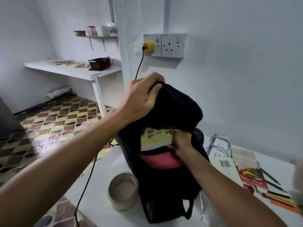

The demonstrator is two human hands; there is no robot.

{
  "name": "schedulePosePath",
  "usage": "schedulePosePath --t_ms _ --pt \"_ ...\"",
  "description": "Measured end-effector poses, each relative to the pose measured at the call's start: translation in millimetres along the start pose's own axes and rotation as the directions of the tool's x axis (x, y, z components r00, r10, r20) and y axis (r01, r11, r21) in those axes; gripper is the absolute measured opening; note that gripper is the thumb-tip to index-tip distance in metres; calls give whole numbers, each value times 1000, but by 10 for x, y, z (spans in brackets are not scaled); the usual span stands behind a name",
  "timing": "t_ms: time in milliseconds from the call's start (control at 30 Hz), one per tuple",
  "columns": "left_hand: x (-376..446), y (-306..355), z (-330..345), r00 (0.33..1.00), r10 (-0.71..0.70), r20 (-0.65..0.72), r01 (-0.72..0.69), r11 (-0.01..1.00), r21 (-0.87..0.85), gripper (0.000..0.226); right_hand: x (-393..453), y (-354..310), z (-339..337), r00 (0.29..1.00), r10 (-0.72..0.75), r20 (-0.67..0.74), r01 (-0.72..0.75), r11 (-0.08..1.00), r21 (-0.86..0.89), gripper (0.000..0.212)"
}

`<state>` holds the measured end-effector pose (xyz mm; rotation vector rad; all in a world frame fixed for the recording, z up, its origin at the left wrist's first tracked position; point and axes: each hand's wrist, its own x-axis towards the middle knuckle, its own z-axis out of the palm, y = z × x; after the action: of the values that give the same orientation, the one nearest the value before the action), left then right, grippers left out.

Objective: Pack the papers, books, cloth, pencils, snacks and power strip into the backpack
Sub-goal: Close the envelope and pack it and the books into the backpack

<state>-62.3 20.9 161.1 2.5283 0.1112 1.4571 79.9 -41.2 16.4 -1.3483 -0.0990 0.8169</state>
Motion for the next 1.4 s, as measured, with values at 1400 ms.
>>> schedulePosePath --t_ms 1400 --pt "-278 -155 478 977 -214 -9 214 977 -20 8 -295 -193 -2168 996 -41 -74 -18 755 -656 24"
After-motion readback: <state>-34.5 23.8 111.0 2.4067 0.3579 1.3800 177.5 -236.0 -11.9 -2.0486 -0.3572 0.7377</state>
